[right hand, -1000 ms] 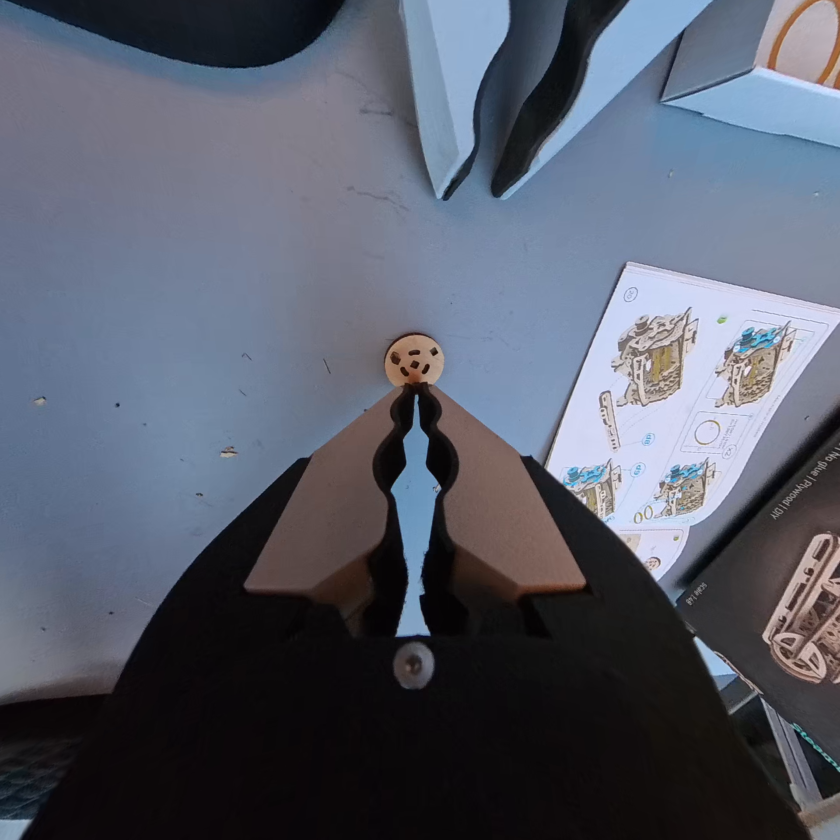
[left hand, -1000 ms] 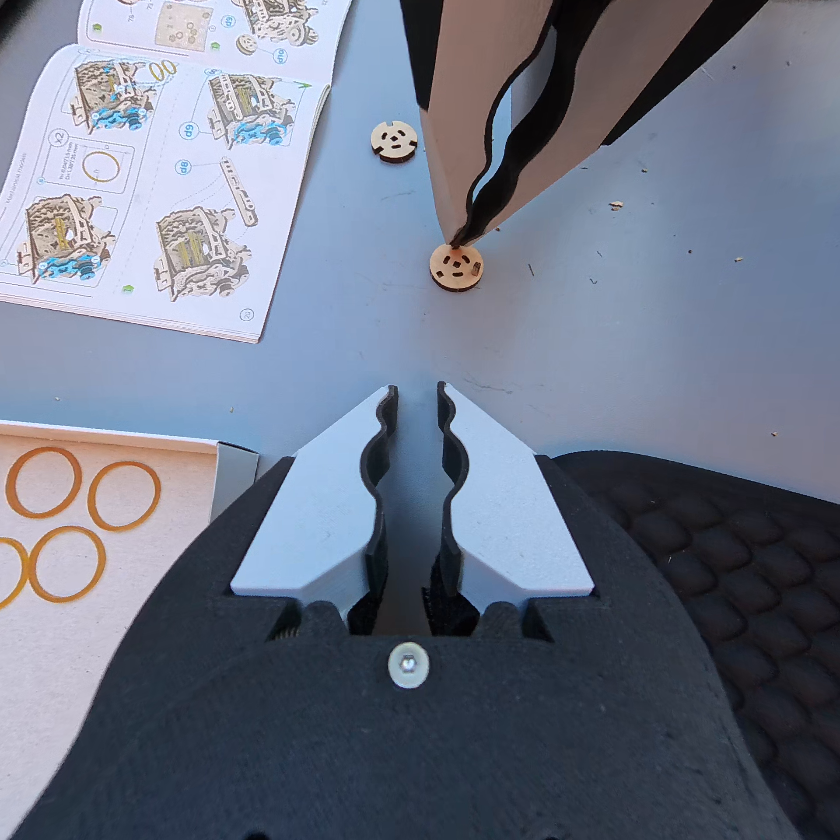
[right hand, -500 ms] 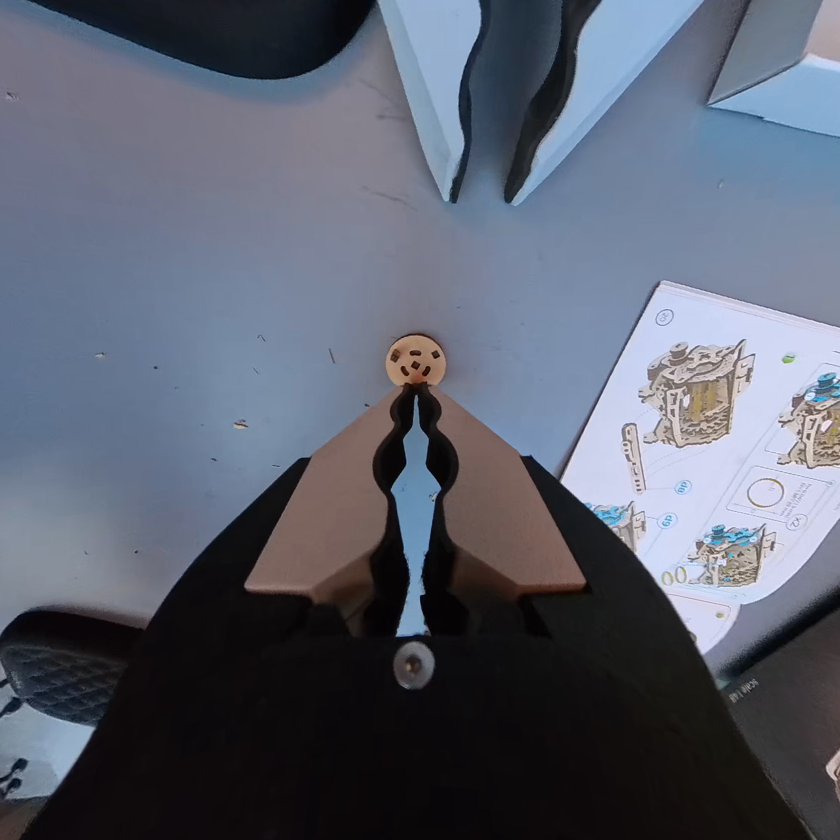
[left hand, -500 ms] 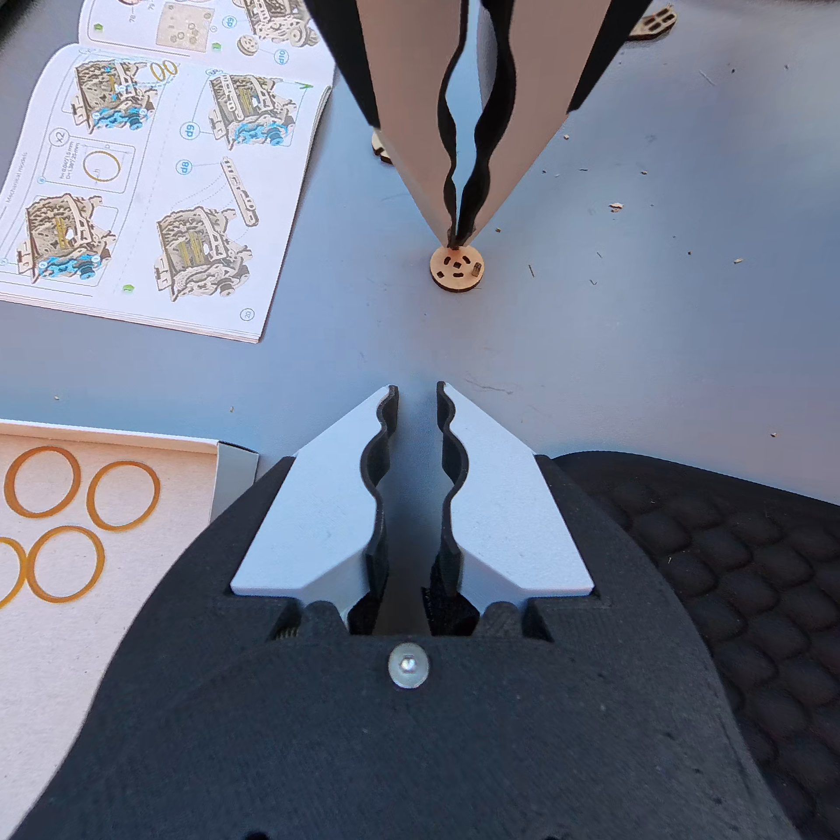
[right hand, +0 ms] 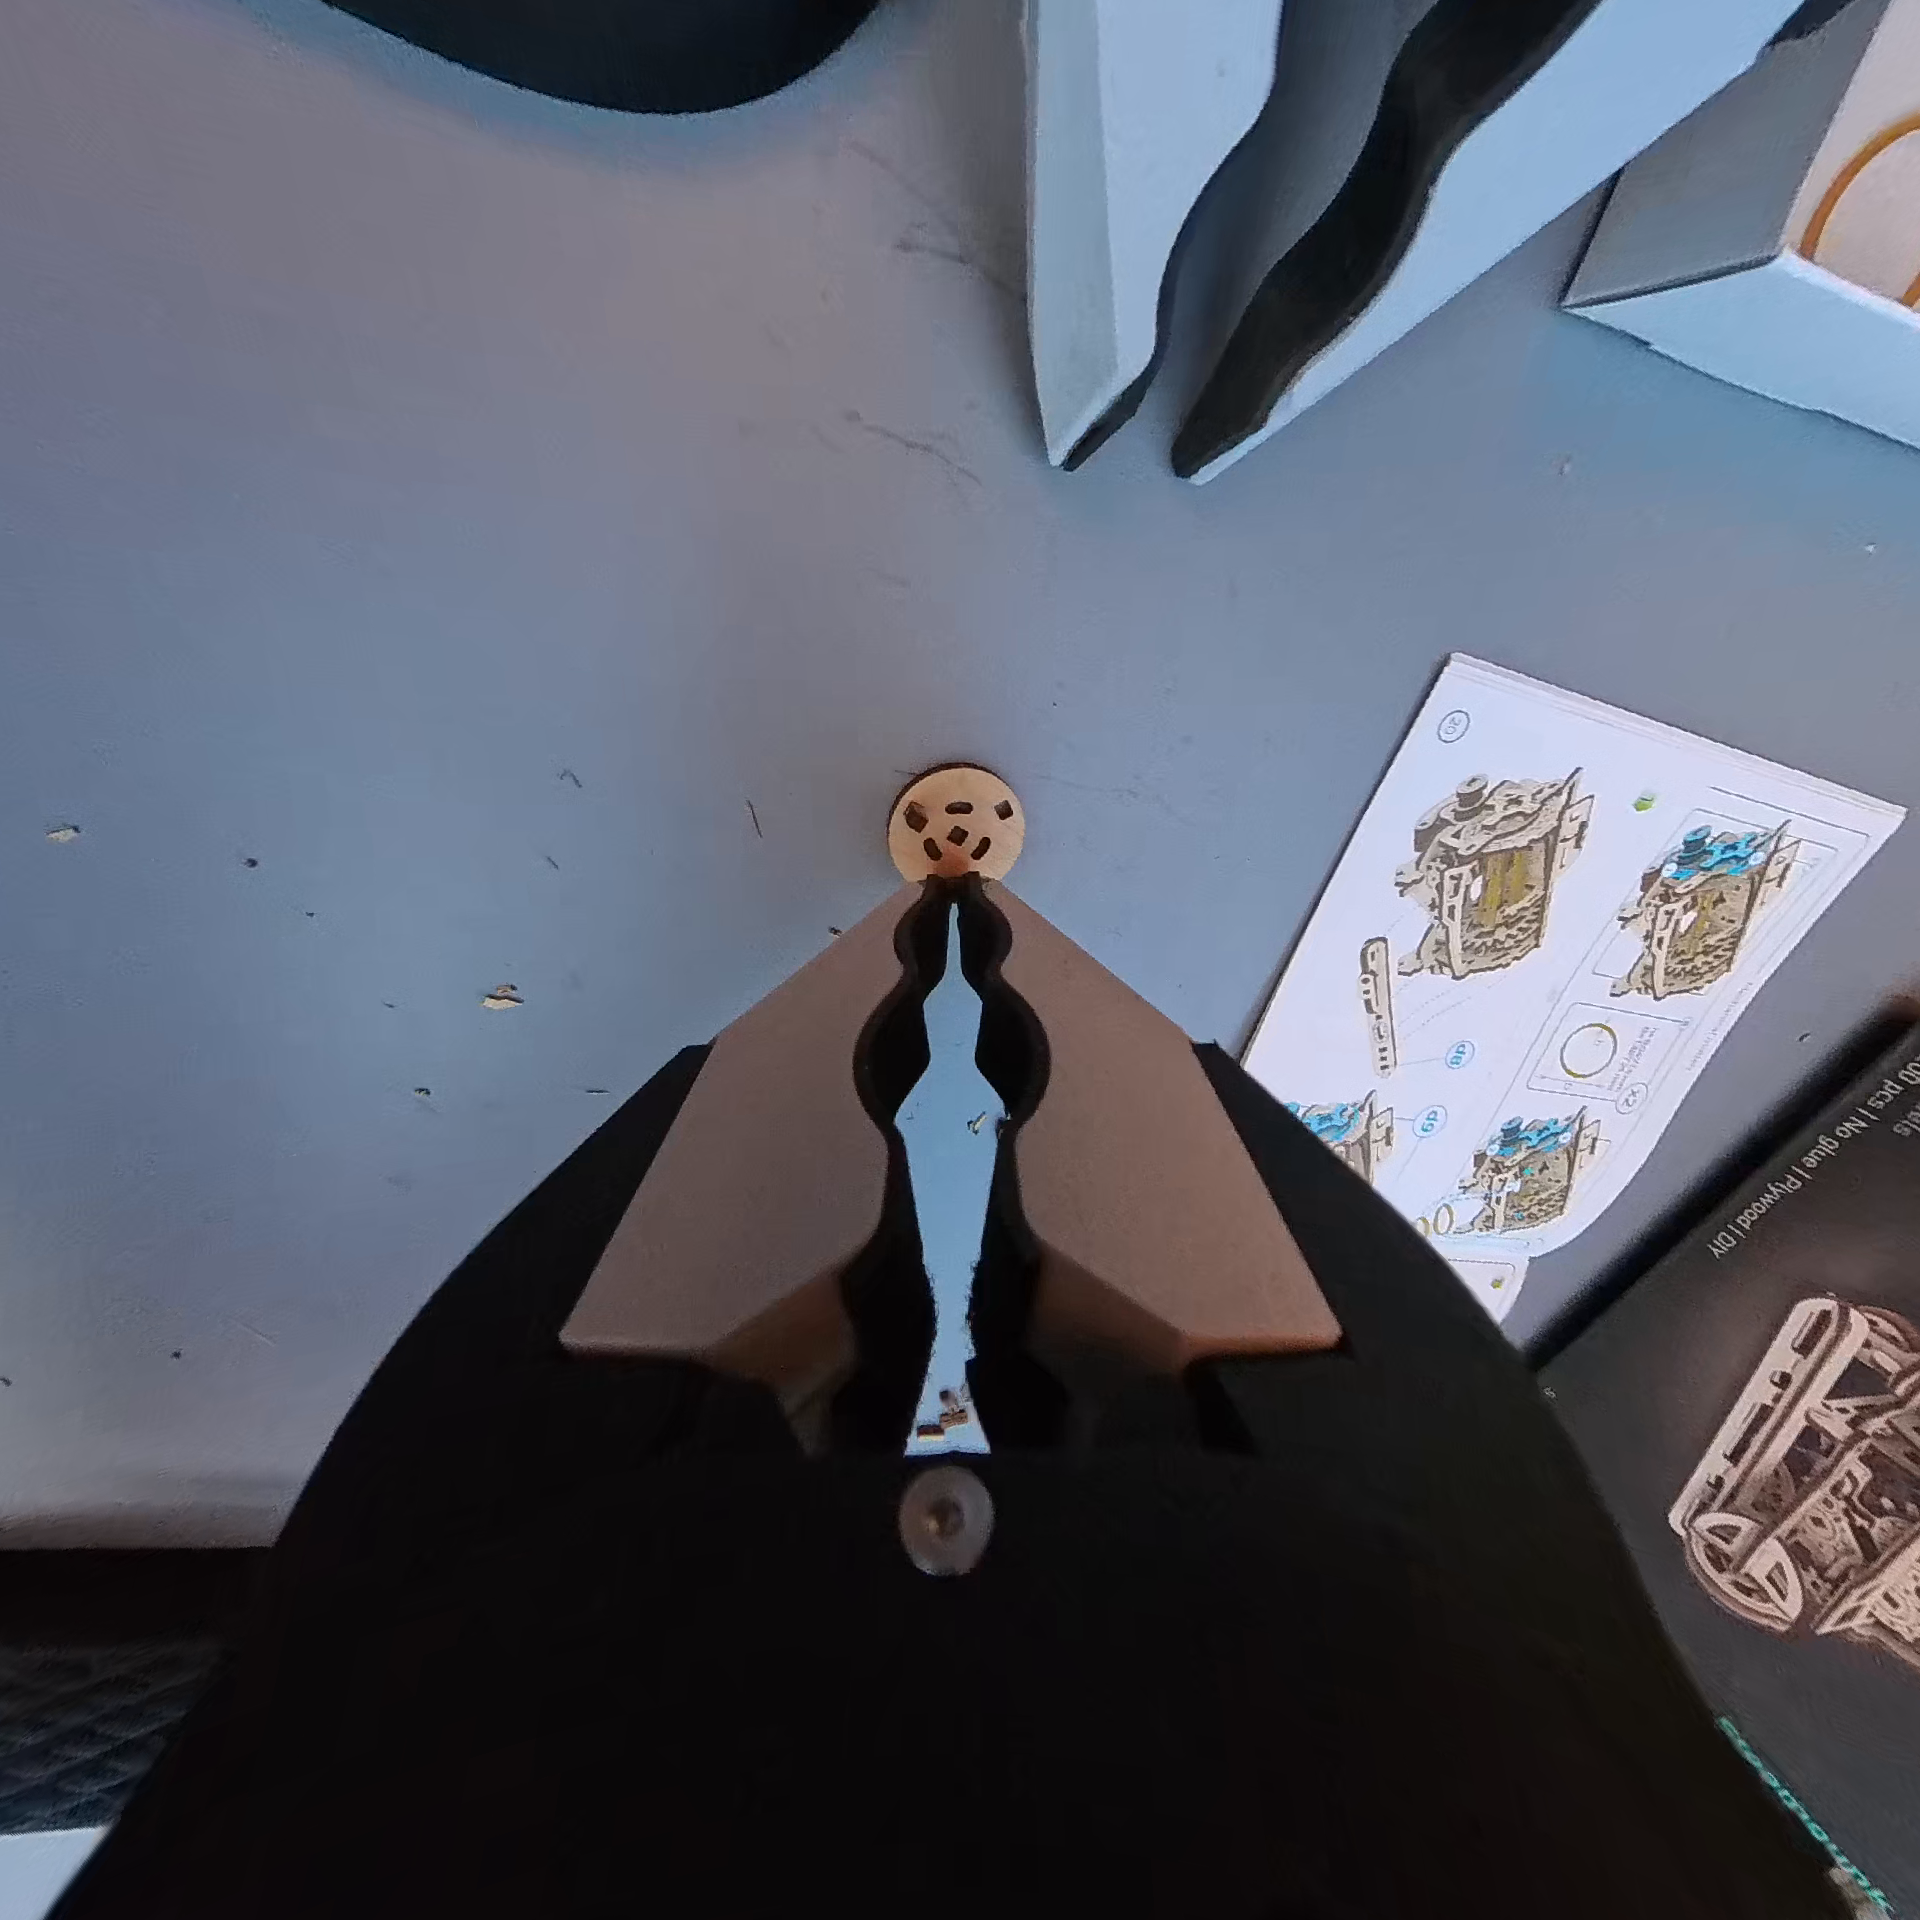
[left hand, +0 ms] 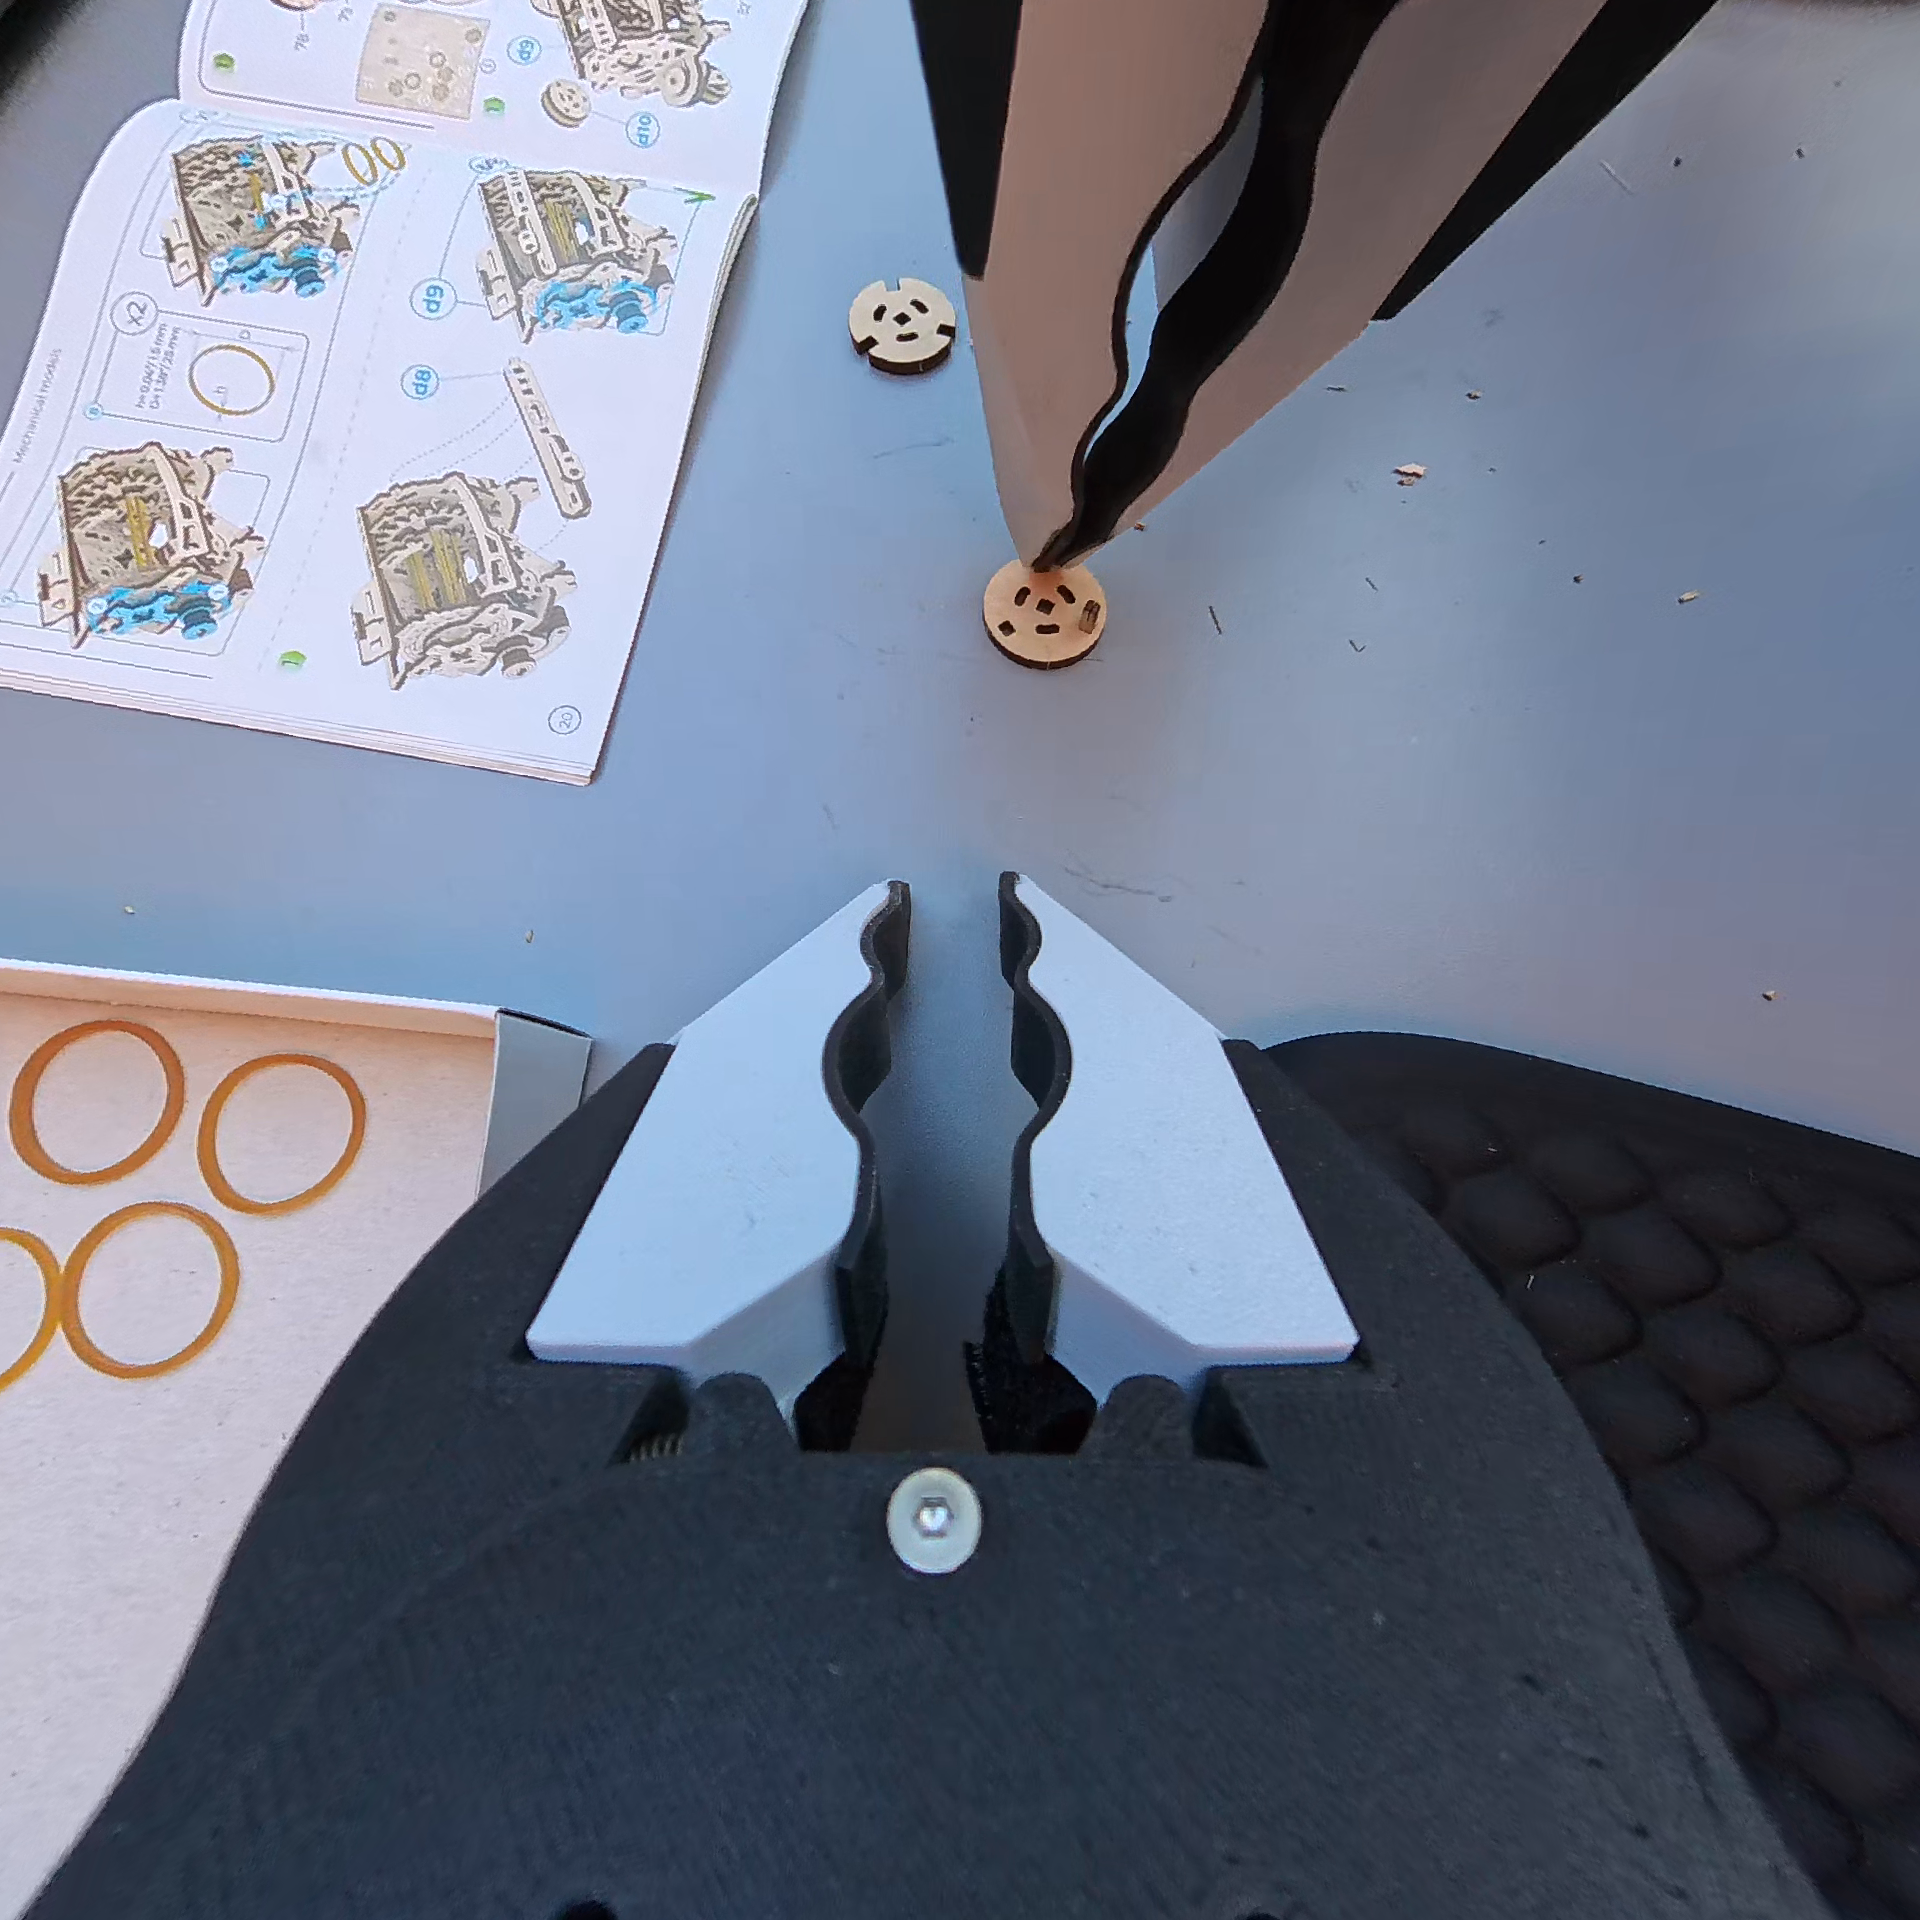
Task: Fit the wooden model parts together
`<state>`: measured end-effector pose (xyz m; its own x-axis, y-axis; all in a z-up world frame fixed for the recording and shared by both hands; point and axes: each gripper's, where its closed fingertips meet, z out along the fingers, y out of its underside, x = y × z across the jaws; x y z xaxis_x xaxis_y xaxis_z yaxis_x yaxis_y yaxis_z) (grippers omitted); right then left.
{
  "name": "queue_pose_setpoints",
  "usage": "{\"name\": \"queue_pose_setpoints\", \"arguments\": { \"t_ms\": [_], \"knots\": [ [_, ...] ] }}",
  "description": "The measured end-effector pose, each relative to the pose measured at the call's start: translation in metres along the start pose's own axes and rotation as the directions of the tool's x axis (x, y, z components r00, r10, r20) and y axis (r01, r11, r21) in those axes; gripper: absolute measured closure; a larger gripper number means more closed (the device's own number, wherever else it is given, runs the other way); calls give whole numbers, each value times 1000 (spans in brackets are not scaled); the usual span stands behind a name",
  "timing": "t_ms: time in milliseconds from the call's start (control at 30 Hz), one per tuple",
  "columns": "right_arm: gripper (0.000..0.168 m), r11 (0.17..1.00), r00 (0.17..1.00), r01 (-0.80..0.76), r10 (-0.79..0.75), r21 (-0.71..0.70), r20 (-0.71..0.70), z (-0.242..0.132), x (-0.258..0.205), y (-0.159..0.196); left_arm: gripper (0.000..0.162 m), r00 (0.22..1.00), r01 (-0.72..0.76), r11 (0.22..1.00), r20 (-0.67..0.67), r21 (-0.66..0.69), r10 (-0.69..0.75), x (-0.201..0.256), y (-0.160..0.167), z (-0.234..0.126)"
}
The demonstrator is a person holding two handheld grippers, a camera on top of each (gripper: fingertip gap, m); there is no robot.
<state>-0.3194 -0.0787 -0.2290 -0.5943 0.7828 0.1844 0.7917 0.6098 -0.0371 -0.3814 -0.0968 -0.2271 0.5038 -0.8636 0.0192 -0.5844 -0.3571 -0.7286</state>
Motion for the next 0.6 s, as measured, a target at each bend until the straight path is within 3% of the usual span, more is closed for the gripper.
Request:
{"name": "queue_pose_setpoints", "arguments": {
  "t_ms": [200, 367, 600],
  "knots": [
    [167, 994, 974, -82, 66, 69, 218, 0, -1, -1, 146, 1000, -2, 1000, 2, -1, 2, 0, 0, 0],
    [167, 999, 999, -14, 12, 41, 42, 0, -1, 0, 147, 1000, 3, 1000, -3, 3, -3, 0, 0, 0],
    [158, 983, 995, -79, 66, 168, 79, -11, 3, -6, 146, 1000, 14, 1000, -10, 11, -14, 0, 0, 0]
  ]
}}
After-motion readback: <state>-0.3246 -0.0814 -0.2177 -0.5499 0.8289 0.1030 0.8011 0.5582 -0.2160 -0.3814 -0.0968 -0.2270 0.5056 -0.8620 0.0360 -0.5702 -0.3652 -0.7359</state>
